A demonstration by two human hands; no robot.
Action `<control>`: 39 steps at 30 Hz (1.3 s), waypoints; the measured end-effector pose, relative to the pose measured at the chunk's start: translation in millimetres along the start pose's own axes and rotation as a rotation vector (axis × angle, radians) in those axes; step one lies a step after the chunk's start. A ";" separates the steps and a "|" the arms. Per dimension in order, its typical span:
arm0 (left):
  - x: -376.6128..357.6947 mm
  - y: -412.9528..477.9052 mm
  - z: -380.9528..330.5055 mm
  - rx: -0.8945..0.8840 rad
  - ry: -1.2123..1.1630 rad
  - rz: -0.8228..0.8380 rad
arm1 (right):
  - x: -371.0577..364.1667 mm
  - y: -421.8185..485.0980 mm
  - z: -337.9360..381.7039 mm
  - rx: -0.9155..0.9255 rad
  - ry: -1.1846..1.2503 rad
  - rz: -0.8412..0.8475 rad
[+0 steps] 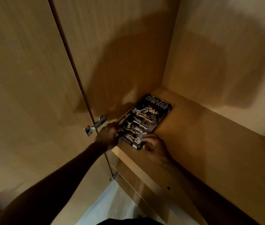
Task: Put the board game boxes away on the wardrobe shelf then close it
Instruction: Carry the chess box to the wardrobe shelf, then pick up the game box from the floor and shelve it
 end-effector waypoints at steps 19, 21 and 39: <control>0.1 -92.1 0.3 0.503 -0.380 -0.338 | -31.4 -3.1 20.6 0.086 0.110 0.016; 2.9 -129.7 3.0 0.579 -0.547 -0.468 | -43.0 -19.0 30.2 0.050 0.242 0.061; 12.8 -718.5 -81.5 1.324 -0.553 -1.141 | -336.6 -370.7 227.2 0.295 0.171 0.904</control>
Point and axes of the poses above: each hand's wrist, its own y-axis towards the middle knuckle, its own x-axis out of the back of the hand, z = x × y, the point moved 9 cm from there along y, towards the middle knuckle, and after that the axes turned 8 degrees about -x, right-handed, at the moved point
